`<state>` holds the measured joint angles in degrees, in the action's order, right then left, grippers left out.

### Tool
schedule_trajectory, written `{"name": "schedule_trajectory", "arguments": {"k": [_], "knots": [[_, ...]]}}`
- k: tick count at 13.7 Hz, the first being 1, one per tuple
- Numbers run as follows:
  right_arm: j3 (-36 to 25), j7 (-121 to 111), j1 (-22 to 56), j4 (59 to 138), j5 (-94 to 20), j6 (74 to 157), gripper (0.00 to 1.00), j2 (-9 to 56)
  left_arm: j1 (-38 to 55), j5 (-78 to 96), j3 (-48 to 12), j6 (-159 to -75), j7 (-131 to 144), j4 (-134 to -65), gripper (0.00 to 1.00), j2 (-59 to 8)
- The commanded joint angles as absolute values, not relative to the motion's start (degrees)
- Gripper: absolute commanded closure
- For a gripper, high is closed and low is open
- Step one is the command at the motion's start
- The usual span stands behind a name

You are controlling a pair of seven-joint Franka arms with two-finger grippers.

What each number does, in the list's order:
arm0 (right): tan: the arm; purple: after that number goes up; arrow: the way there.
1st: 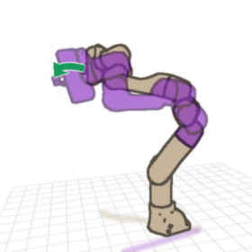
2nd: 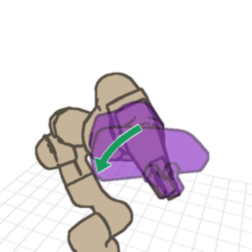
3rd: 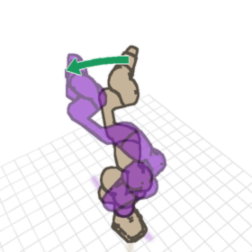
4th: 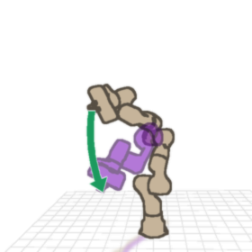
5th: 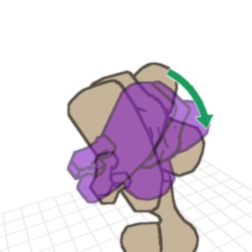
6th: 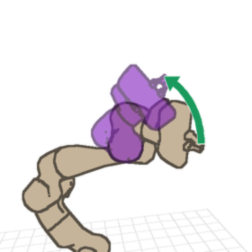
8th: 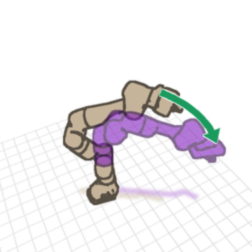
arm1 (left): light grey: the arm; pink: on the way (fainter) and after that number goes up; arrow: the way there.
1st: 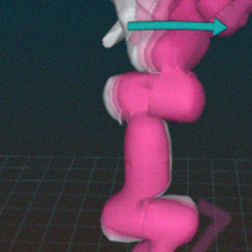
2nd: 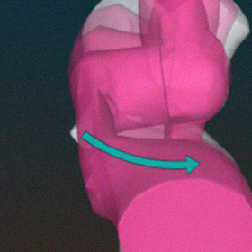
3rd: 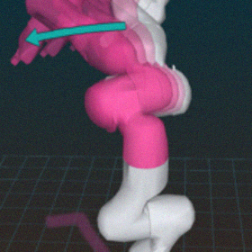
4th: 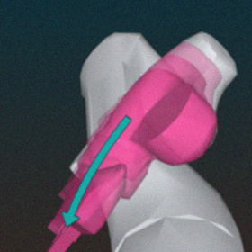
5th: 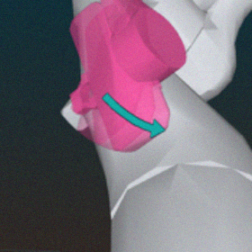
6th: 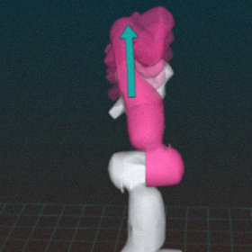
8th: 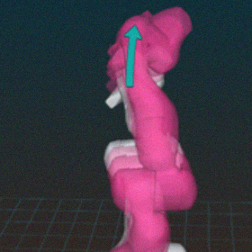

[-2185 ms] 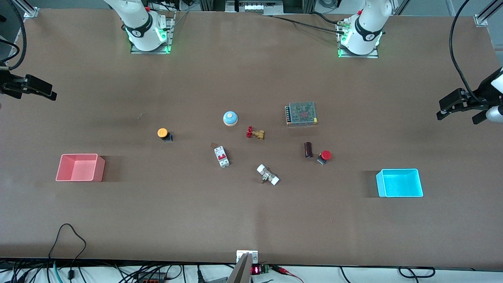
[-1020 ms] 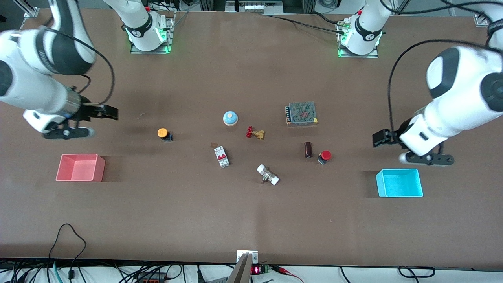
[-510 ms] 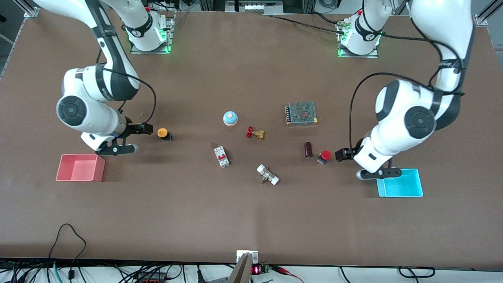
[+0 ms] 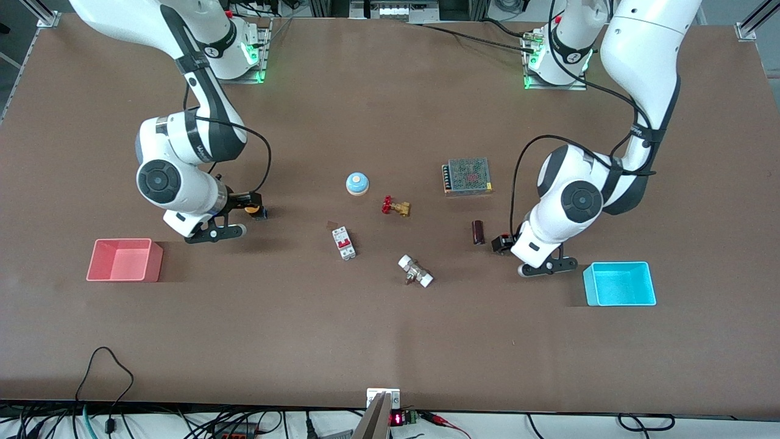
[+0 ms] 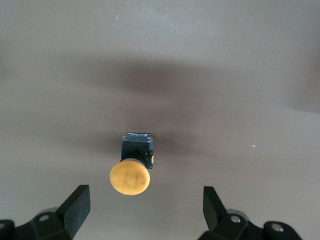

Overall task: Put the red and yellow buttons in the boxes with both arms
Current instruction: 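Grasp the red button with the left gripper while the right gripper grasps the yellow button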

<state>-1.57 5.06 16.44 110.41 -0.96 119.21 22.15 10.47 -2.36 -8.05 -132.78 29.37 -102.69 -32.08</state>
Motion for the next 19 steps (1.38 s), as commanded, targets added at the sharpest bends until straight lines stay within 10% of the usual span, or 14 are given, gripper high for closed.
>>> {"name": "schedule_trajectory", "arguments": {"k": [1, 4, 14, 18, 19], "knots": [[-1.8, 5.0, 17.1, 110.9, -1.1, 120.0, 0.0, 23.5, 12.0, -4.0, -7.5, -133.3, 31.6, -104.1, 0.0, -31.9], [-1.8, 5.1, 17.7, 110.9, -1.1, 122.3, 0.0, 25.7, 12.7, -4.0, -7.5, -133.3, 32.4, -104.8, 0.0, -32.2], [-1.9, 6.0, 18.5, 113.7, -1.3, 125.7, 0.0, 27.2, 12.6, -4.0, -7.6, -133.2, 32.4, -104.4, 0.62, -31.2], [-1.9, 6.1, 18.4, 113.7, -1.6, 124.5, 0.23, 27.2, 12.0, -4.0, -7.5, -132.6, 32.0, -104.1, 0.75, -29.9], [-1.9, 6.2, 18.4, 113.6, -1.6, 124.4, 0.43, 27.2, 11.9, -4.0, -7.0, -132.5, 31.6, -104.1, 0.76, -29.1]]}}
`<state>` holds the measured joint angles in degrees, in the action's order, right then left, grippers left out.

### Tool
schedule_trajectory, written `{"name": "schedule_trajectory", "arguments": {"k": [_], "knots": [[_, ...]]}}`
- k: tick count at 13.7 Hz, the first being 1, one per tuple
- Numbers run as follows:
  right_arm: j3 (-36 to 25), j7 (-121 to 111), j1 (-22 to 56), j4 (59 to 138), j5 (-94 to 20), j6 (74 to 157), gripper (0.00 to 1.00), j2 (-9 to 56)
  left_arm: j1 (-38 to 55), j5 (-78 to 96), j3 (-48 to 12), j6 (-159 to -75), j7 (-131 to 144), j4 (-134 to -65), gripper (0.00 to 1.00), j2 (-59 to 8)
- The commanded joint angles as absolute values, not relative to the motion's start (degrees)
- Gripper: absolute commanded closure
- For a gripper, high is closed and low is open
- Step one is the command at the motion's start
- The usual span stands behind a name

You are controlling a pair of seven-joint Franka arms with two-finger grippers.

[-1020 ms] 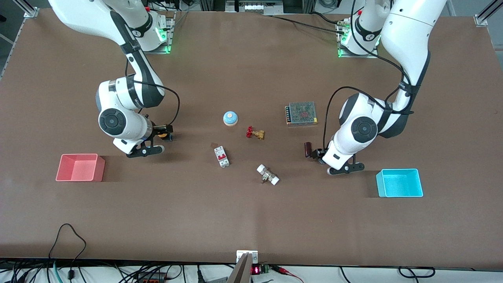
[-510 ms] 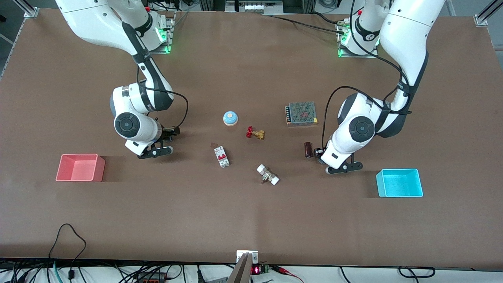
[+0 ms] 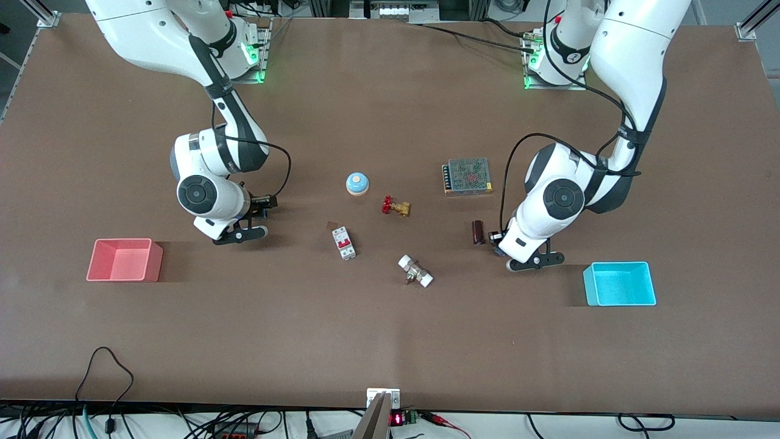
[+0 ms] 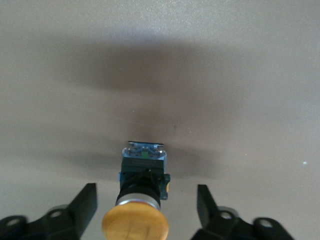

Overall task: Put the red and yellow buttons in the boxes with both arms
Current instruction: 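Grasp the red button with the left gripper while the right gripper grasps the yellow button, then carry the red button to the cyan box while the right gripper carries yellow to pink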

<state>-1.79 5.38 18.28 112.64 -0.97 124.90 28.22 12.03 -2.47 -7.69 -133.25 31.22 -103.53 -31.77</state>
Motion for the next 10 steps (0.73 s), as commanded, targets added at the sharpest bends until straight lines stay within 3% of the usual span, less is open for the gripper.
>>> {"name": "schedule_trajectory", "arguments": {"k": [1, 2, 5, 10], "knots": [[-1.9, 6.2, 18.3, 113.6, -1.6, 124.1, 0.48, 27.2, 11.3, -4.0, -6.8, -131.6, 31.5, -103.9, 0.76, -28.2], [-1.9, 6.2, 18.3, 113.6, -1.6, 124.0, 0.58, 27.2, 10.3, -4.0, -6.8, -129.9, 30.9, -103.0, 0.77, -27.6], [-1.9, 6.3, 18.0, 113.0, -1.7, 123.6, 0.67, 26.8, 6.7, -4.0, -6.8, -125.0, 24.9, -98.4, 0.78, -27.4], [-3.0, 13.3, 17.1, 106.7, -1.7, 121.1, 0.67, 23.8, 0.2, -4.0, -6.8, -123.4, 13.4, -94.6, 0.79, -27.8]]}}
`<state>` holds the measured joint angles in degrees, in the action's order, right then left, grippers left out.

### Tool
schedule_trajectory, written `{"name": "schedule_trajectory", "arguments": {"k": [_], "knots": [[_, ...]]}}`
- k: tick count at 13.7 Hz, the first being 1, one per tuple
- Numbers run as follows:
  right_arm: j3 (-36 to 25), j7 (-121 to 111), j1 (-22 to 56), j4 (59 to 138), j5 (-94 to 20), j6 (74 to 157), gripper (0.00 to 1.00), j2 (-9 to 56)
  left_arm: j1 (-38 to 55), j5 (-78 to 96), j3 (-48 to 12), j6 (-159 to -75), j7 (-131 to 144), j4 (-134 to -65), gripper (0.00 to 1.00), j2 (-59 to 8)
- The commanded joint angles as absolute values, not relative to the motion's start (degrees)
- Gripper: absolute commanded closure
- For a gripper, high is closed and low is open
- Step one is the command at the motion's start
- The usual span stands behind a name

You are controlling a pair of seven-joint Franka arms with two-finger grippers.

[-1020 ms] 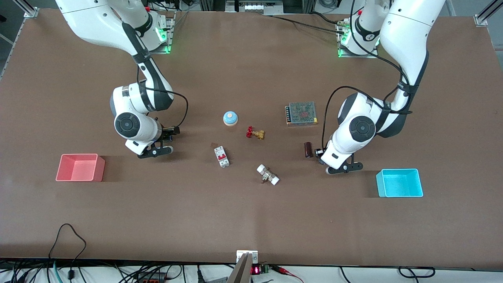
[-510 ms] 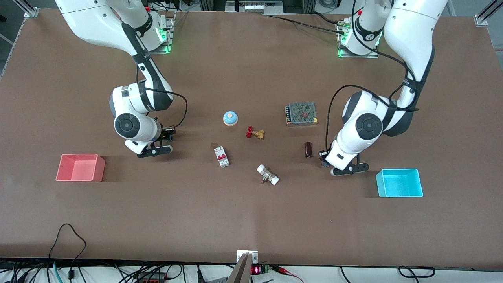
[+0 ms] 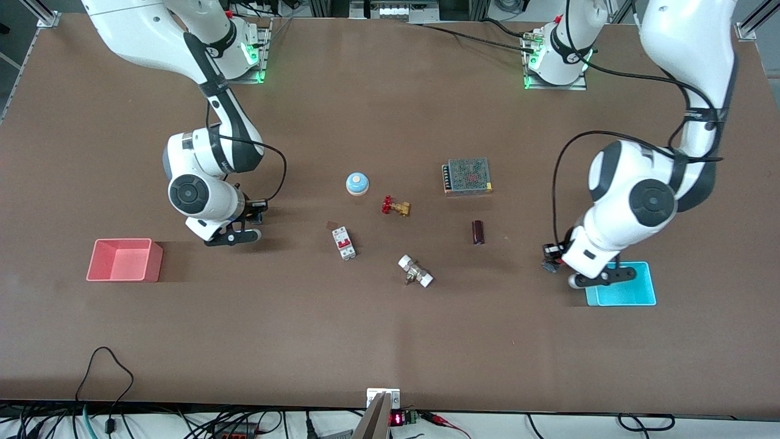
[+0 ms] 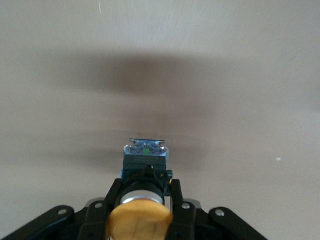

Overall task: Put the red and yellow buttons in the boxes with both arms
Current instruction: 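Carry the red button to the cyan box while the right gripper carries yellow to pink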

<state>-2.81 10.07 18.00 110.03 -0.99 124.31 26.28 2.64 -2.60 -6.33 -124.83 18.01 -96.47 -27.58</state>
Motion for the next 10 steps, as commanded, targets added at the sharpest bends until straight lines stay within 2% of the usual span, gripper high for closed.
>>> {"name": "schedule_trajectory", "arguments": {"k": [1, 4, 10], "knots": [[-3.6, 14.0, 16.4, 103.1, -1.5, 118.1, 0.67, 23.7, -1.1, -4.0, -6.8, -123.4, 11.0, -94.3, 0.79, -27.8], [-6.7, 12.1, 13.1, 95.1, -0.7, 111.5, 0.67, 24.2, -4.6, -4.0, -6.8, -123.5, 4.2, -91.9, 0.79, -29.2], [-6.8, -3.9, 1.2, 92.7, -0.9, 111.7, 0.68, 28.7, -9.3, -4.0, -6.7, -124.0, -4.8, -87.5, 0.79, -34.1]]}}
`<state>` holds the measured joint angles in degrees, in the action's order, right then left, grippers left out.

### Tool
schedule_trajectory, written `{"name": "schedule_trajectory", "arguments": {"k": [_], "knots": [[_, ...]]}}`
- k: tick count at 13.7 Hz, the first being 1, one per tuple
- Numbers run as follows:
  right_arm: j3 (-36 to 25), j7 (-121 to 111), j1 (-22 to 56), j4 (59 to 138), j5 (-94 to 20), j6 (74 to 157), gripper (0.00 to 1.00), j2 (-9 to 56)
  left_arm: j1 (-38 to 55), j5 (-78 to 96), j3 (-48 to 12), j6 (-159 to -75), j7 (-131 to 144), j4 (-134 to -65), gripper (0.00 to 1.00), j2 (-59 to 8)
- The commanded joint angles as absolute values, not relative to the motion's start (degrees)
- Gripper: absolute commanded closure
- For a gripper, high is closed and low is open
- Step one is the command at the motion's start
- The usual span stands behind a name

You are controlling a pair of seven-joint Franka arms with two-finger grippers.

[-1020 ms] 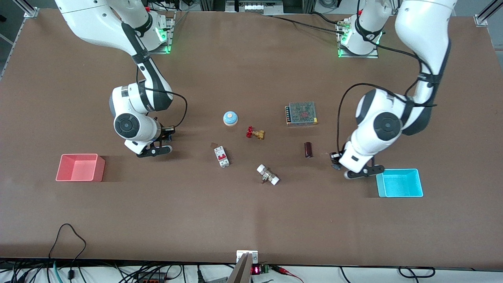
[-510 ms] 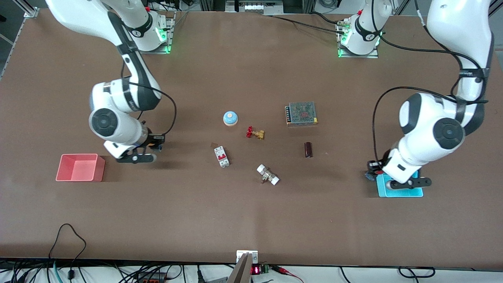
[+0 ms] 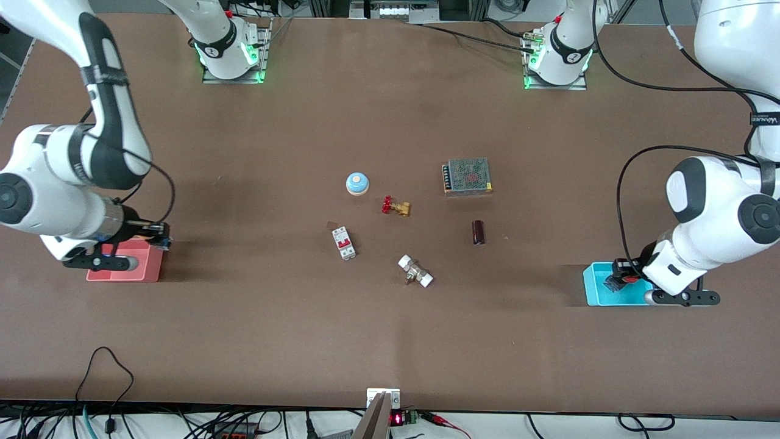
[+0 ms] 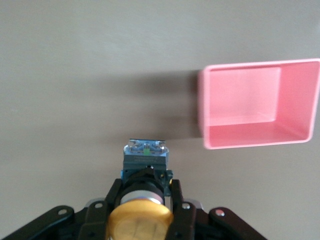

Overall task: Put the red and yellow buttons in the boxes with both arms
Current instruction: 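Carry the red button to the cyan box while the right gripper carries yellow to pink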

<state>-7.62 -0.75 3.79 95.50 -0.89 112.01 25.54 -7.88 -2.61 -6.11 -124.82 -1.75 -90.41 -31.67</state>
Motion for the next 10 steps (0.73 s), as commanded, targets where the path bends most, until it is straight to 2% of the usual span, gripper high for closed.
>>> {"name": "schedule_trajectory", "arguments": {"k": [1, 3, 10], "knots": [[-6.9, -5.5, 0.2, 90.4, -0.7, 111.4, 0.68, 30.6, -10.0, -4.5, -6.7, -124.1, -6.1, -87.5, 0.79, -34.7], [-6.9, -7.3, -1.5, 87.4, -0.2, 111.1, 0.68, 33.3, -10.6, -6.1, -6.7, -125.5, -7.0, -87.5, 0.79, -35.8], [-6.9, -9.1, -4.2, 86.9, 1.4, 111.1, 0.68, 34.7, -10.8, -6.7, -6.7, -128.1, -6.9, -88.5, 0.78, -40.1]]}}
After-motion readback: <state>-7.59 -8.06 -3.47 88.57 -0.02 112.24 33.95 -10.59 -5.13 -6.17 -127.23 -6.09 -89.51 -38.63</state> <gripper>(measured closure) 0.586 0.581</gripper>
